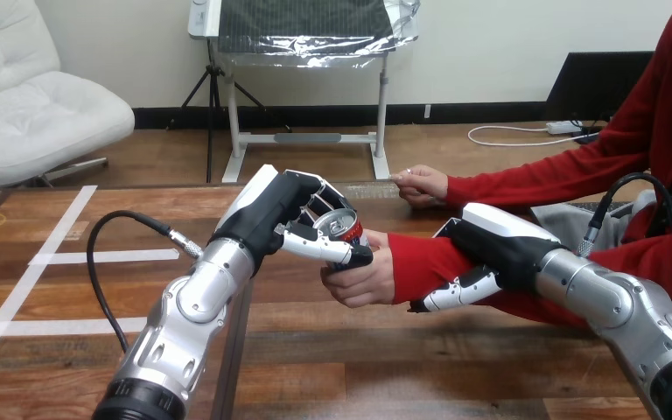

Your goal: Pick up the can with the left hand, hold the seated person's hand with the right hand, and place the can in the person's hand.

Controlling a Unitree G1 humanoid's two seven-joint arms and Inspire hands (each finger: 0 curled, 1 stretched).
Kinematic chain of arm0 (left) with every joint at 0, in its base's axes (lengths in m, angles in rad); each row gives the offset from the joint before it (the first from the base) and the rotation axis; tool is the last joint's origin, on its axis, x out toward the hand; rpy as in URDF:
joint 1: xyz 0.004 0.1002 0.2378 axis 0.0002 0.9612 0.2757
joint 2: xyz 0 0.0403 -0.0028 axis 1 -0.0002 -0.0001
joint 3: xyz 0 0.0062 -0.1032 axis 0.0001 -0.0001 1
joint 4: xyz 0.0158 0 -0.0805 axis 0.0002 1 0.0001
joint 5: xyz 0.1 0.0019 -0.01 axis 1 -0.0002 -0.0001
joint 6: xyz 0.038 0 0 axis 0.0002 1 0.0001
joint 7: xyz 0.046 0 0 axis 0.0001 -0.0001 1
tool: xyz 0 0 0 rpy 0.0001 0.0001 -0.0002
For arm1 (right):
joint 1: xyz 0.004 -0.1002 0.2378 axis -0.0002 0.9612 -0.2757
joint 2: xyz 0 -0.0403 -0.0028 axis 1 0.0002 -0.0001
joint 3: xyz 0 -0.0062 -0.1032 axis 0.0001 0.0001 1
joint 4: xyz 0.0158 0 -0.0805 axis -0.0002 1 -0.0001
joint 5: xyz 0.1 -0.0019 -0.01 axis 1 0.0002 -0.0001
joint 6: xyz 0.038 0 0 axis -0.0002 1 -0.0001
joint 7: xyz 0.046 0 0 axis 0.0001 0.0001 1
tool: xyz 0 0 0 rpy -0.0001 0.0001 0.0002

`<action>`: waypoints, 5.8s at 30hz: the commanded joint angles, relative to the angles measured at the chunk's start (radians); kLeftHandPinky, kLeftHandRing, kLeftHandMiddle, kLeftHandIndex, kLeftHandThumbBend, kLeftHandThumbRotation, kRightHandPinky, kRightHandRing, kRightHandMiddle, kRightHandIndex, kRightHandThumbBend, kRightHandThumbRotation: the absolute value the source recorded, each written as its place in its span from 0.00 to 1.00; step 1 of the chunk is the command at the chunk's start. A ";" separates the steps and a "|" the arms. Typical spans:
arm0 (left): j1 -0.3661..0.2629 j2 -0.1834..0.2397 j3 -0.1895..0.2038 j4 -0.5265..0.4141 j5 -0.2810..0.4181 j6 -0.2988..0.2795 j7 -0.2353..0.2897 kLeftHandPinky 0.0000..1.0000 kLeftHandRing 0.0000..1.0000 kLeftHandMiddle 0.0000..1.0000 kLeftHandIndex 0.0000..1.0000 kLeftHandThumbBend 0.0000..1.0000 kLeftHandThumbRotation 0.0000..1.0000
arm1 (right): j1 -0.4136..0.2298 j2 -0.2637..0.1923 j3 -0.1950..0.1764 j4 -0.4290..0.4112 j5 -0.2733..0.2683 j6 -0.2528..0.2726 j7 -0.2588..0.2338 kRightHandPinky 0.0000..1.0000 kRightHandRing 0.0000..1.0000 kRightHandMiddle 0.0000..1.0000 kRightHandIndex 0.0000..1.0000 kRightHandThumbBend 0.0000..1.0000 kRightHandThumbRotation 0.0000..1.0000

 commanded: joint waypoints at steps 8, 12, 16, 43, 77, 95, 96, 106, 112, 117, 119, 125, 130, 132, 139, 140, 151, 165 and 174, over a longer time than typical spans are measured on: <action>-0.073 -0.045 0.004 -0.009 -0.057 -0.039 -0.037 0.34 0.41 0.46 0.48 0.69 0.00 | -0.070 0.074 -0.006 -0.047 0.032 -0.041 -0.031 0.28 0.31 0.36 0.37 0.64 0.41; -0.057 -0.039 0.035 -0.005 -0.119 -0.067 -0.080 0.50 0.60 0.64 0.65 0.71 0.16 | -0.068 0.069 -0.009 -0.044 0.036 -0.042 -0.029 0.29 0.32 0.37 0.38 0.64 0.41; -0.045 -0.031 0.044 -0.009 -0.135 -0.088 -0.081 0.61 0.71 0.75 0.75 0.74 0.38 | -0.065 0.070 -0.014 -0.041 0.043 -0.046 -0.032 0.30 0.33 0.37 0.39 0.65 0.41; 0.151 0.020 0.138 -0.228 -0.196 -0.156 -0.009 0.92 0.94 0.95 0.93 0.84 0.99 | -0.050 0.044 -0.019 -0.032 0.055 -0.065 -0.043 0.31 0.33 0.36 0.36 0.71 0.48; 0.419 0.008 0.240 -0.478 -0.238 -0.186 0.055 0.80 0.87 0.89 0.88 0.99 1.00 | 0.005 -0.016 -0.022 -0.149 0.077 -0.039 0.061 0.66 0.72 0.73 0.75 1.00 0.98; 0.537 -0.011 0.261 -0.603 -0.292 -0.190 0.055 0.73 0.83 0.86 0.84 0.85 1.00 | 0.096 -0.053 -0.053 -0.325 0.113 0.035 0.108 0.68 0.78 0.78 0.78 1.00 1.00; 0.541 -0.011 0.261 -0.608 -0.295 -0.190 0.055 0.73 0.83 0.85 0.83 0.85 1.00 | 0.100 -0.055 -0.055 -0.333 0.115 0.038 0.109 0.69 0.78 0.78 0.78 1.00 1.00; 0.593 -0.016 0.267 -0.670 -0.338 -0.184 0.050 0.71 0.81 0.83 0.81 0.76 1.00 | 0.157 -0.072 -0.083 -0.427 0.155 0.061 0.137 0.70 0.81 0.80 0.80 1.00 1.00; 0.610 -0.020 0.271 -0.691 -0.350 -0.178 0.048 0.70 0.80 0.83 0.80 0.73 1.00 | 0.190 -0.077 -0.104 -0.474 0.187 0.071 0.155 0.70 0.81 0.81 0.82 1.00 1.00; 0.618 -0.020 0.275 -0.702 -0.352 -0.180 0.049 0.69 0.80 0.83 0.79 0.71 1.00 | 0.219 -0.076 -0.125 -0.504 0.223 0.067 0.157 0.70 0.82 0.82 0.83 1.00 1.00; 0.622 -0.022 0.278 -0.706 -0.356 -0.181 0.049 0.69 0.80 0.83 0.79 0.70 1.00 | 0.238 -0.073 -0.137 -0.523 0.240 0.071 0.153 0.70 0.82 0.82 0.83 1.00 1.00; 0.630 -0.025 0.285 -0.717 -0.355 -0.190 0.055 0.69 0.79 0.82 0.78 0.66 1.00 | 0.297 -0.053 -0.172 -0.576 0.272 0.049 0.102 0.70 0.82 0.82 0.83 1.00 1.00; 0.635 -0.031 0.290 -0.727 -0.352 -0.199 0.060 0.68 0.78 0.81 0.76 0.63 1.00 | 0.352 -0.023 -0.202 -0.627 0.287 0.024 0.034 0.70 0.81 0.82 0.83 1.00 1.00; 0.636 -0.033 0.291 -0.729 -0.351 -0.205 0.062 0.67 0.77 0.81 0.76 0.61 1.00 | 0.369 -0.015 -0.209 -0.642 0.294 0.019 0.020 0.70 0.80 0.82 0.83 1.00 1.00; 0.642 -0.041 0.292 -0.735 -0.353 -0.221 0.069 0.64 0.75 0.79 0.73 0.59 1.00 | 0.444 0.031 -0.241 -0.709 0.350 0.000 -0.029 0.73 0.82 0.83 0.84 0.99 1.00; 0.642 -0.042 0.292 -0.736 -0.355 -0.224 0.070 0.64 0.75 0.79 0.73 0.58 1.00 | 0.452 0.037 -0.244 -0.717 0.358 -0.003 -0.033 0.74 0.83 0.84 0.84 0.99 1.00; 0.647 -0.058 0.291 -0.735 -0.362 -0.271 0.075 0.60 0.72 0.75 0.70 0.51 1.00 | 0.541 0.112 -0.263 -0.785 0.472 -0.087 -0.049 0.80 0.85 0.85 0.85 0.98 1.00; 0.653 -0.085 0.270 -0.751 -0.354 -0.306 0.085 0.54 0.66 0.70 0.65 0.46 1.00 | 0.598 0.227 -0.255 -0.816 0.589 -0.198 -0.036 0.81 0.87 0.88 0.87 0.89 1.00; 0.658 -0.110 0.242 -0.748 -0.343 -0.361 0.078 0.47 0.64 0.66 0.61 0.47 1.00 | 0.616 0.296 -0.247 -0.825 0.643 -0.238 -0.024 0.79 0.84 0.84 0.87 0.88 1.00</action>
